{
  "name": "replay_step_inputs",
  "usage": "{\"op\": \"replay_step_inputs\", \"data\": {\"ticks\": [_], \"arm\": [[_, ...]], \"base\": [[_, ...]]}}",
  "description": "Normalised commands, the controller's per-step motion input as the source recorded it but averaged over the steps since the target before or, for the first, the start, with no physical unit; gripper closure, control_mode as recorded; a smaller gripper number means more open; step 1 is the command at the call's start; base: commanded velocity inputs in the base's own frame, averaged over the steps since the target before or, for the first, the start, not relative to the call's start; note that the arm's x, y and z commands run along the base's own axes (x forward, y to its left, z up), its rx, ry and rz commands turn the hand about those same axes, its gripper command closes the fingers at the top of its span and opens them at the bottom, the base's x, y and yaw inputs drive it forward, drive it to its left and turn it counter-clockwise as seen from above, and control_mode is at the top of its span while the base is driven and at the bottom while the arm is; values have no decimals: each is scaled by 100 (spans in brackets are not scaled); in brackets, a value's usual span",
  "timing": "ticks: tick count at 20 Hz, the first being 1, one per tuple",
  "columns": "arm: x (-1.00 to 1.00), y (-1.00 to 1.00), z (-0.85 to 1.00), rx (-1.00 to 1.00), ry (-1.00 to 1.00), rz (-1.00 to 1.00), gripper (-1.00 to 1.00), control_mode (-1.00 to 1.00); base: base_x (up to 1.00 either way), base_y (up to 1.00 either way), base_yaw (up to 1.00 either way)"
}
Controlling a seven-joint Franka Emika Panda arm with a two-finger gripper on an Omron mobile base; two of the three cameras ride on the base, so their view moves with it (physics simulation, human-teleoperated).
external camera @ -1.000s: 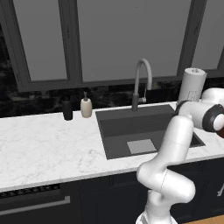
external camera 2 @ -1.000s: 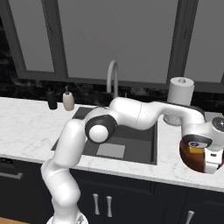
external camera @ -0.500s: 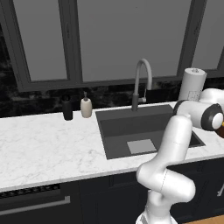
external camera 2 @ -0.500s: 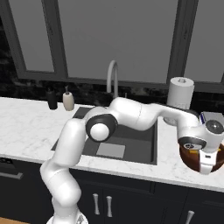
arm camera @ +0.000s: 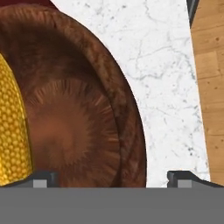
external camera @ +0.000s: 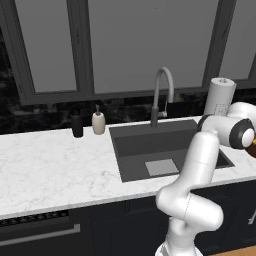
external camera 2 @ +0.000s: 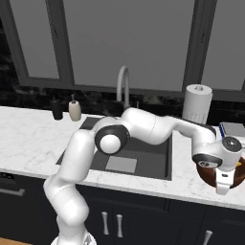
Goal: Pick the corn from the sink and place it in the bowl. Then pick the bowl and place it in the microwave. Then close the microwave door and press the start button.
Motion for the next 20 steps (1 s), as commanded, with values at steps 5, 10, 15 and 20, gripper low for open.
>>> {"op": "replay_step_inputs", "data": {"ticks": [5, 10, 15, 20], "arm": [[0, 2, -22, 0, 1, 0, 100, -100], [0, 1, -13, 0, 0, 0, 100, -100], [-10, 11, 0, 0, 0, 0, 100, -100], [-50, 30, 28, 0, 0, 0, 100, -100]], "base": [[0, 0, 0], [0, 0, 0], [0, 0, 0], [0, 0, 0]]}}
